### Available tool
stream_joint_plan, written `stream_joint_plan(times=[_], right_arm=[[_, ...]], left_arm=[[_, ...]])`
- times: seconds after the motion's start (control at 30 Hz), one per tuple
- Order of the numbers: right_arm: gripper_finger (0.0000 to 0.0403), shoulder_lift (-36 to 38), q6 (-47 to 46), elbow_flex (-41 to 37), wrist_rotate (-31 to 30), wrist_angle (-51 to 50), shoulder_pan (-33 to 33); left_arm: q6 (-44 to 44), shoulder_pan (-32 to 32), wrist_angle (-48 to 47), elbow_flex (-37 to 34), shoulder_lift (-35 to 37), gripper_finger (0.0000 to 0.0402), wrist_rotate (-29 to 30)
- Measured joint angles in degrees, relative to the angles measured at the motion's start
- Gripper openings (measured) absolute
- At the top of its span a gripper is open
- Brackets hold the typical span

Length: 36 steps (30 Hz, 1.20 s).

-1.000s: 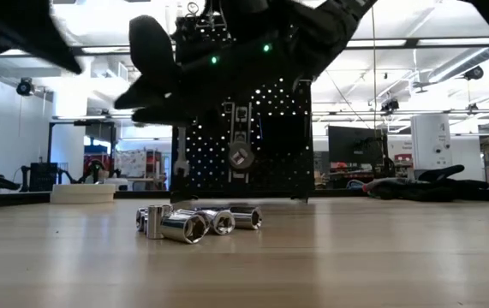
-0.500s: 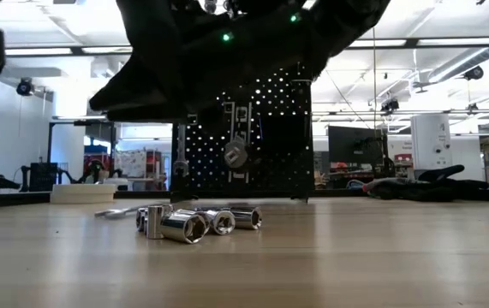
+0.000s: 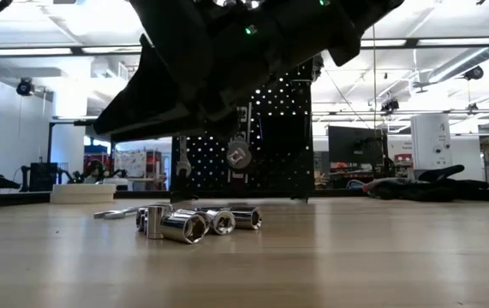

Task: Hang tools onto peg board
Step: Hang the left wrench on the peg board

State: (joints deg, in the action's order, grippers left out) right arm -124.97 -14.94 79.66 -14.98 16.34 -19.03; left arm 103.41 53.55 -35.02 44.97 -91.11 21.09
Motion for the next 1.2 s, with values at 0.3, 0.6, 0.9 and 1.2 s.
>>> stream_joint_plan(times=[0.3,0.6,0.9,1.2], right_arm=[[0.0093,0.09,0.06,0.0,-0.04,0.0,0.02],[0.0092,0.09,0.08,0.02,-0.02,0.0,0.02],[0.0091,0.09,0.24,0.02,0.0,-0.01,0.02],[0.0096,0.09,0.22,0.02,0.0,-0.81,-0.09]], left_arm=[[2.01,-0.18,-3.18,2.91,-2.32,0.0146,-4.41],[1.21,0.06,-21.27,10.43,-2.69,0.014,-0.87],[4.19,0.06,-15.86,5.78,-2.71,0.0137,-1.57],[8.17,0.04,-10.46,-0.03,-2.4,0.0135,-4.75]])
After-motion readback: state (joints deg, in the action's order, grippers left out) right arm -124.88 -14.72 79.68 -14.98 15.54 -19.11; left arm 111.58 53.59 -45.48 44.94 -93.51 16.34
